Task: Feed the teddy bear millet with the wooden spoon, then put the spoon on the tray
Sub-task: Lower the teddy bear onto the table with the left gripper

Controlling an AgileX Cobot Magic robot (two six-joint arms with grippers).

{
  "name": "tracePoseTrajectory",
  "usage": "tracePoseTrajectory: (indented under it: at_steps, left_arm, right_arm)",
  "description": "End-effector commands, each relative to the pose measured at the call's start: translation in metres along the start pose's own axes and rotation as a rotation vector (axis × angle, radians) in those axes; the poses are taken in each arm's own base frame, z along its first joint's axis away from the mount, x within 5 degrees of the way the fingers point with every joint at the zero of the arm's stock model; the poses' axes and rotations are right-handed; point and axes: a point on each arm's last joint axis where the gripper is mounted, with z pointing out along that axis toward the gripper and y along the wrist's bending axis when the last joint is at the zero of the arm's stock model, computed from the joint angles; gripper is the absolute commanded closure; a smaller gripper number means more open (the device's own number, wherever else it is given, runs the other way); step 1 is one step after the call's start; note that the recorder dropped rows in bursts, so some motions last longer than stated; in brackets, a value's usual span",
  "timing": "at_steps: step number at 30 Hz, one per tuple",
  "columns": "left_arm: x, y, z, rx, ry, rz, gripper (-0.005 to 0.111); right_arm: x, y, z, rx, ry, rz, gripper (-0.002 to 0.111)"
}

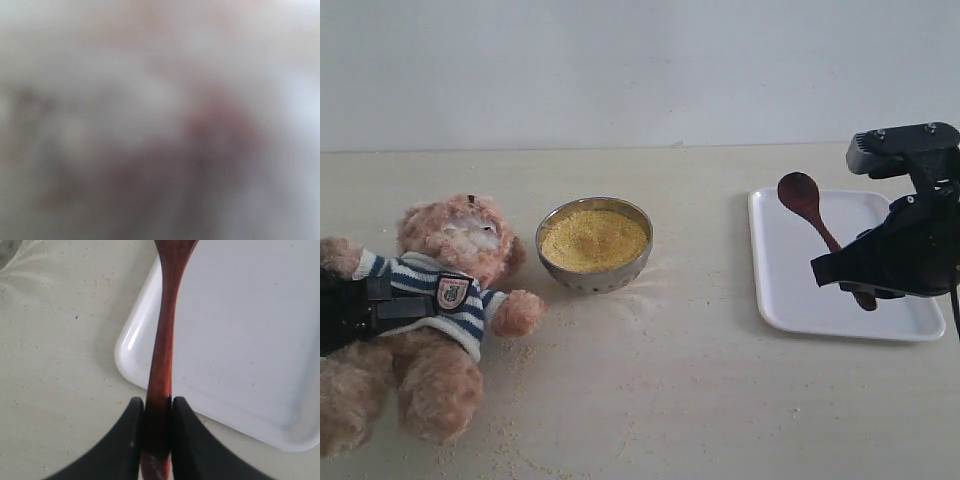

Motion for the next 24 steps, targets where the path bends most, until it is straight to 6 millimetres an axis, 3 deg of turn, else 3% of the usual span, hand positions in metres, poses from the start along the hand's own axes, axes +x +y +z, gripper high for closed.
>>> tracePoseTrajectory:
  at_steps: [1, 3, 6, 7, 9, 16, 21, 24]
  left_arm:
    - [-0.0025, -0.0024, 0.0003, 0.014, -0.013, 0.007, 0.102]
    - [-0.0025, -0.0024, 0.0003, 0.014, -0.013, 0.007, 0.096]
    - [-0.0025, -0.0026, 0.0003, 0.016, -0.014, 0.007, 0.069]
    - [-0.0027, -0.0032, 0.0002, 0.023, -0.015, 0.007, 0.051]
    - [-0.0027, -0.0033, 0.0002, 0.024, -0.015, 0.007, 0.037]
    - [-0.0029, -0.0042, 0.0002, 0.034, -0.018, 0.007, 0.031]
    - [-0.0030, -0.0047, 0.0002, 0.041, -0.017, -0.067, 0.009]
    - [-0.0015, -0.0082, 0.0000, 0.078, 0.005, -0.039, 0.002]
  right_arm:
    - [-0.0011, -0.0011, -0.0007, 0.002, -0.007, -0.002, 0.108]
    - [-0.0009, -0.0010, -0.0007, 0.001, -0.005, -0.002, 0.108]
    - [-0.0009, -0.0010, -0.0007, 0.001, -0.005, -0.002, 0.108]
    - [-0.0007, -0.0009, -0.0007, 0.000, -0.003, -0.002, 0.108]
    - [-0.0007, -0.0009, -0.0007, 0.000, -0.003, -0.002, 0.108]
    - [-0.0006, -0.0007, -0.0007, -0.002, -0.002, 0.002, 0.108]
    - [-0.0005, -0.0005, -0.0007, -0.004, 0.000, 0.006, 0.108]
    - [-0.0007, 0.0000, -0.0007, -0.009, -0.002, 0.020, 0.108]
